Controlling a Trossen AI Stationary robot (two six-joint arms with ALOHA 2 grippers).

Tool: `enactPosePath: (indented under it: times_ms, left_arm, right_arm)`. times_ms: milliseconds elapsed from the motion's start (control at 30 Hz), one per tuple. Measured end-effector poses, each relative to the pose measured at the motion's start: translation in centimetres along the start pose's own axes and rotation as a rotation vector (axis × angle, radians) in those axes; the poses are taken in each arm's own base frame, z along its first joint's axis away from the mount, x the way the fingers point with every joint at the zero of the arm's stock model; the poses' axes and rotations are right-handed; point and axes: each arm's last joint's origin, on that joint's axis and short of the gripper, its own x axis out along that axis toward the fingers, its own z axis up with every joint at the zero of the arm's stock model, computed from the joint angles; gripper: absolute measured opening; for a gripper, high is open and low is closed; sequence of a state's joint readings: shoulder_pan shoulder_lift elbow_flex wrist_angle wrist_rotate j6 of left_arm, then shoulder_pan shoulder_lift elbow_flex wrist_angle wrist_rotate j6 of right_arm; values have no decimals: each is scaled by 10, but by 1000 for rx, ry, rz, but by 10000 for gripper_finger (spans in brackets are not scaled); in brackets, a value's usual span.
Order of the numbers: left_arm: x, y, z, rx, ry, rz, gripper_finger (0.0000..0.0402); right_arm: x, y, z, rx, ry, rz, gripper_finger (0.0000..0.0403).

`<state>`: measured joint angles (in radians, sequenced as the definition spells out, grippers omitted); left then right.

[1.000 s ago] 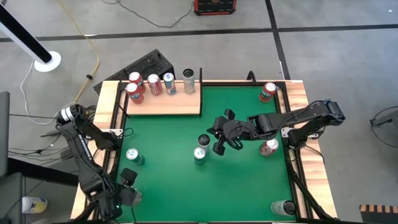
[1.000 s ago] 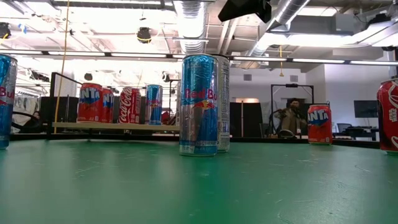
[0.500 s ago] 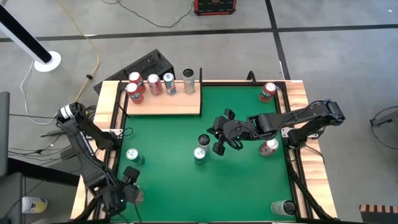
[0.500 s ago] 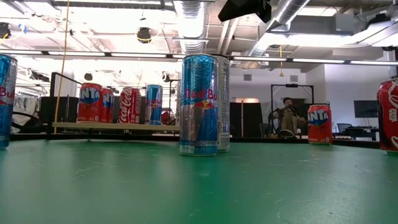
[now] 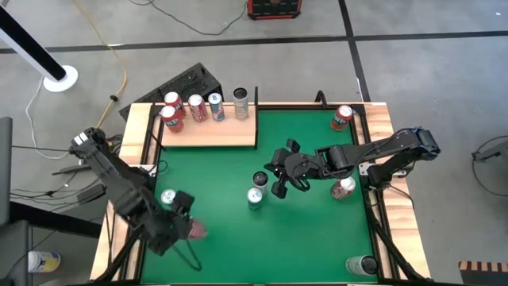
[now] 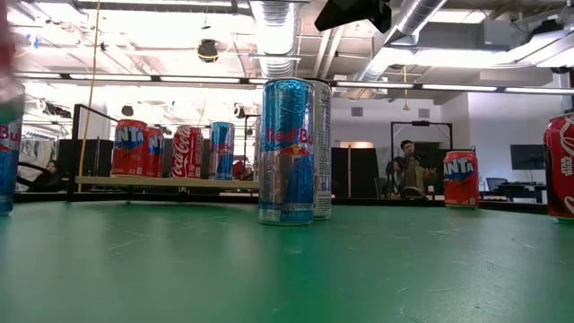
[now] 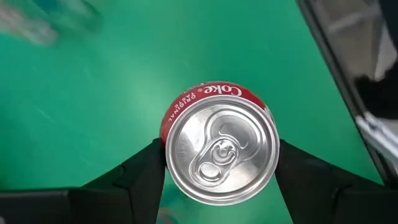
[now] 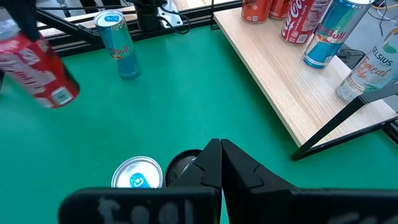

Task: Place canned beverage on shelf
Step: Put the bottom red and white soda can on the shelf aligned with the other red and white soda can

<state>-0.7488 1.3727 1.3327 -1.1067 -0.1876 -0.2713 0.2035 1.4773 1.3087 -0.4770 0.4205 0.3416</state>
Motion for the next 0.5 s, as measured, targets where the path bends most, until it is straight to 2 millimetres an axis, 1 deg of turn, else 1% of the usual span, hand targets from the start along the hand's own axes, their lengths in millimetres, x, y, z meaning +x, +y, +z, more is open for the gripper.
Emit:
enactPosePath:
  times_ms: [100, 267, 400, 500]
  left_arm:
    - [-12, 31, 9, 20, 15, 69, 242]
    - [-26, 86, 11, 42, 76, 192, 242]
    - [-31, 133, 1, -10, 162, 228, 242]
    - [-36, 168, -10, -63, 167, 243, 242]
  right_arm:
    - [0, 0, 0, -2, 0, 0, 25]
    - [0, 0, 0, -8, 0, 0, 25]
    - [0, 0, 0, -29, 0, 0, 25]
    - [0, 0, 0, -54, 0, 0, 25]
